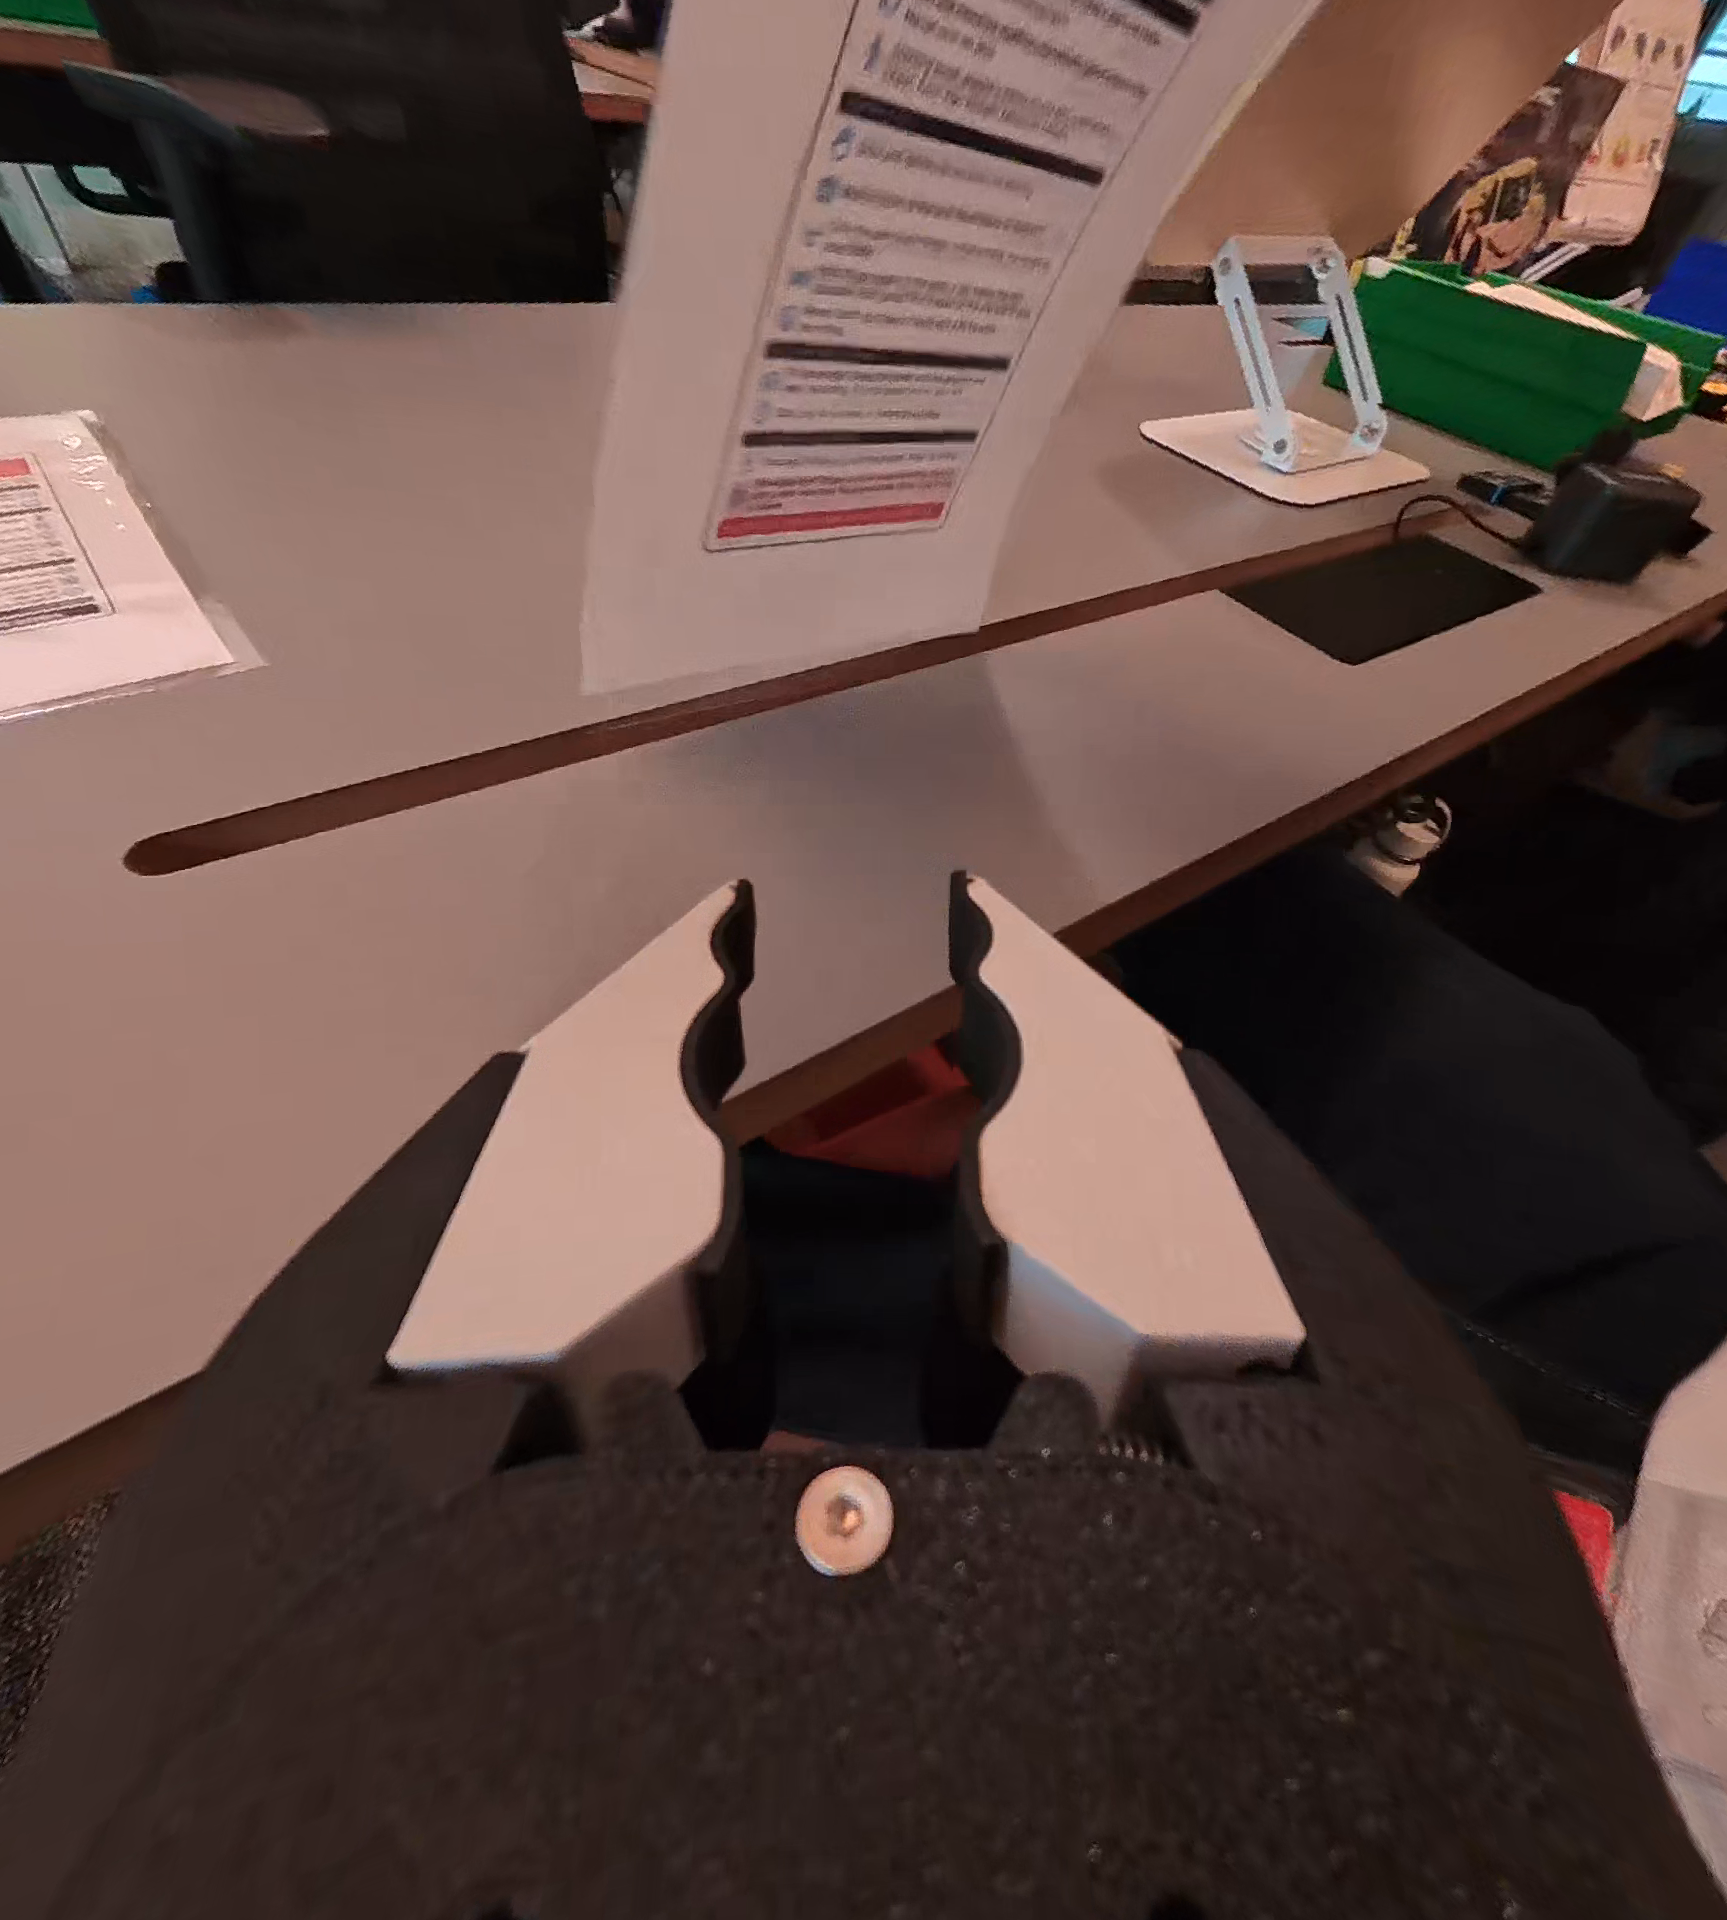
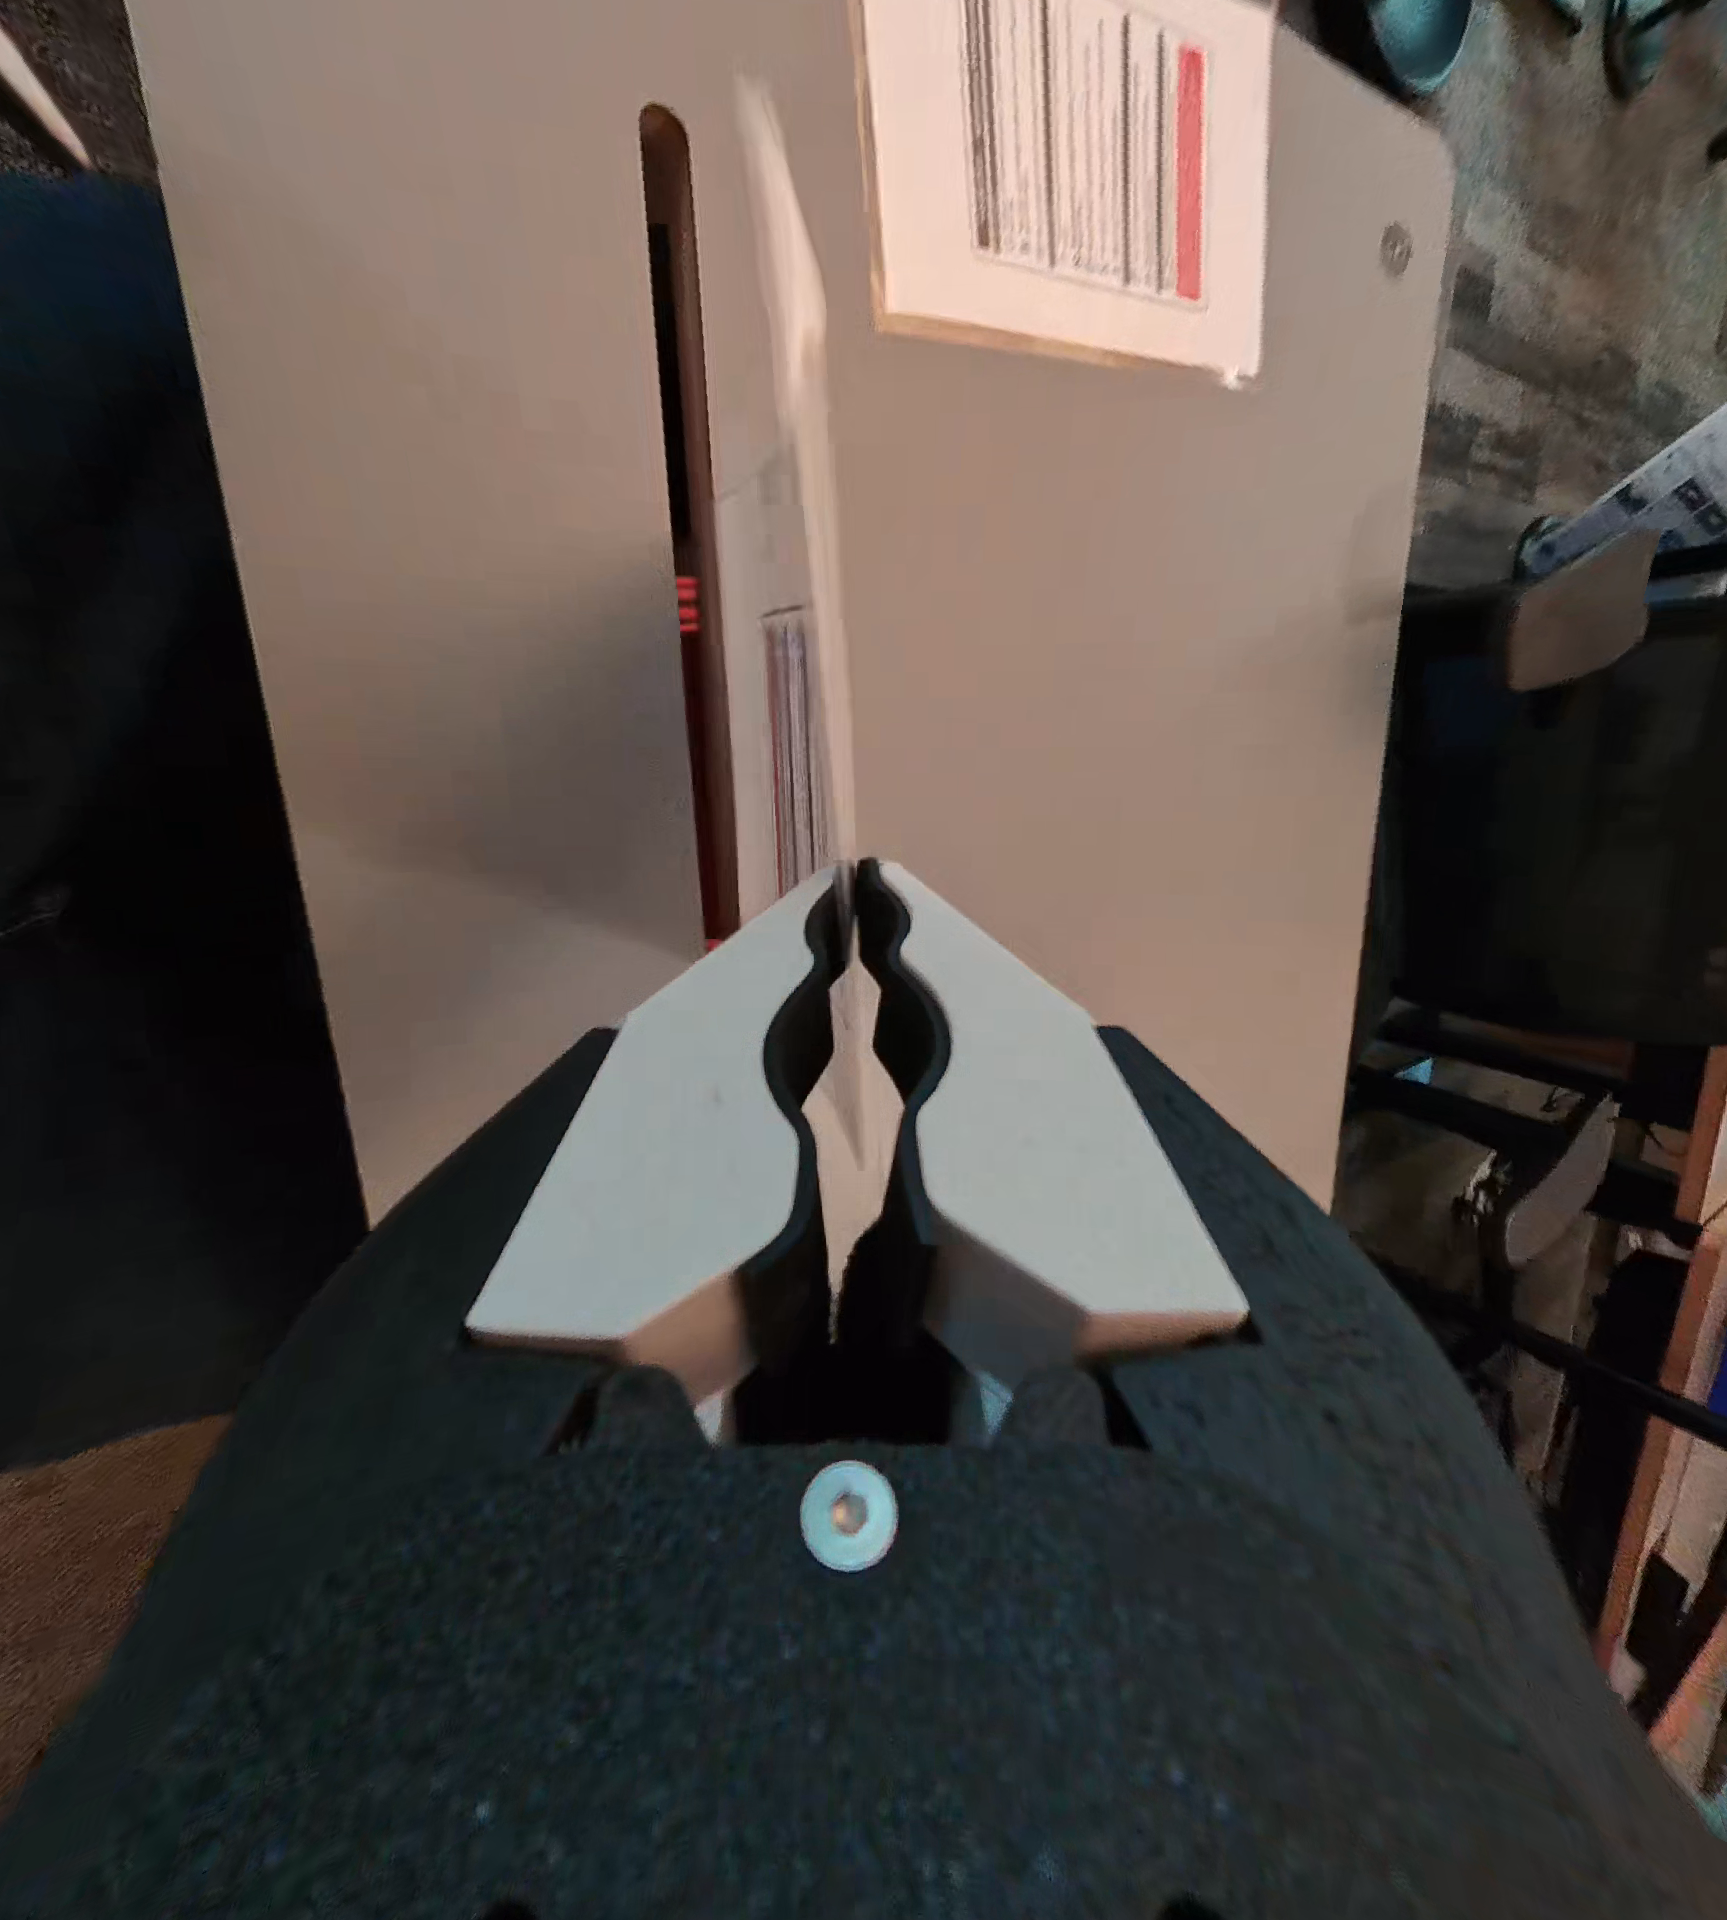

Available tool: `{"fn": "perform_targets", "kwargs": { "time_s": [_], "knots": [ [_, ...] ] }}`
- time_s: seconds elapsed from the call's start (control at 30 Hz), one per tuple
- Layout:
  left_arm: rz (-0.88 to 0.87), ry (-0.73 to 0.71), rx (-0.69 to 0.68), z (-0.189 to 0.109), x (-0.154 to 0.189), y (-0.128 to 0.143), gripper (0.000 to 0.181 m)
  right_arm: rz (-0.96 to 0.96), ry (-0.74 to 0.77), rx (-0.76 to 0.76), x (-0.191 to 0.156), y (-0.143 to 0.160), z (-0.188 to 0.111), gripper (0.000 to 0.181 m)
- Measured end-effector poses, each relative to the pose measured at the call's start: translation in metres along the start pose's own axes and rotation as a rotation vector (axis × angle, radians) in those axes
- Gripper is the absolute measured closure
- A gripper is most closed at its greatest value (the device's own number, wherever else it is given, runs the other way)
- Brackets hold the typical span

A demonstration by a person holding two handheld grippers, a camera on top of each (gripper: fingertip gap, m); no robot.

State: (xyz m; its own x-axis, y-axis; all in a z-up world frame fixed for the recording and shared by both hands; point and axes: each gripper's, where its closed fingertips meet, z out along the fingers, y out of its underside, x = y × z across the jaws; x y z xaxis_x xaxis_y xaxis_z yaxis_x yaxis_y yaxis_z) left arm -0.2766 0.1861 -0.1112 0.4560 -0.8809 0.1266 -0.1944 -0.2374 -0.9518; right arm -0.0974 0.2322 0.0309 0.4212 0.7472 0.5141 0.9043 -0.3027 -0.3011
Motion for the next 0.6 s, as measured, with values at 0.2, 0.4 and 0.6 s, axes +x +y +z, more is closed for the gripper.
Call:
{"fn": "perform_targets", "kwargs": {
  "time_s": [0.2,0.4,0.6],
  "knots": [
    [0.007,-0.008,0.014,-0.011,0.006,-0.004,0.144,0.041,0.053,-0.099,-0.037,0.021,0.005,0.181],
    [0.021,-0.007,-0.008,-0.011,0.013,-0.002,0.144,0.052,0.131,-0.140,-0.078,0.035,0.014,0.181],
    [0.043,0.007,-0.033,-0.008,0.024,0.004,0.144,0.066,0.150,-0.117,-0.092,0.044,0.037,0.181]
  ]
}}
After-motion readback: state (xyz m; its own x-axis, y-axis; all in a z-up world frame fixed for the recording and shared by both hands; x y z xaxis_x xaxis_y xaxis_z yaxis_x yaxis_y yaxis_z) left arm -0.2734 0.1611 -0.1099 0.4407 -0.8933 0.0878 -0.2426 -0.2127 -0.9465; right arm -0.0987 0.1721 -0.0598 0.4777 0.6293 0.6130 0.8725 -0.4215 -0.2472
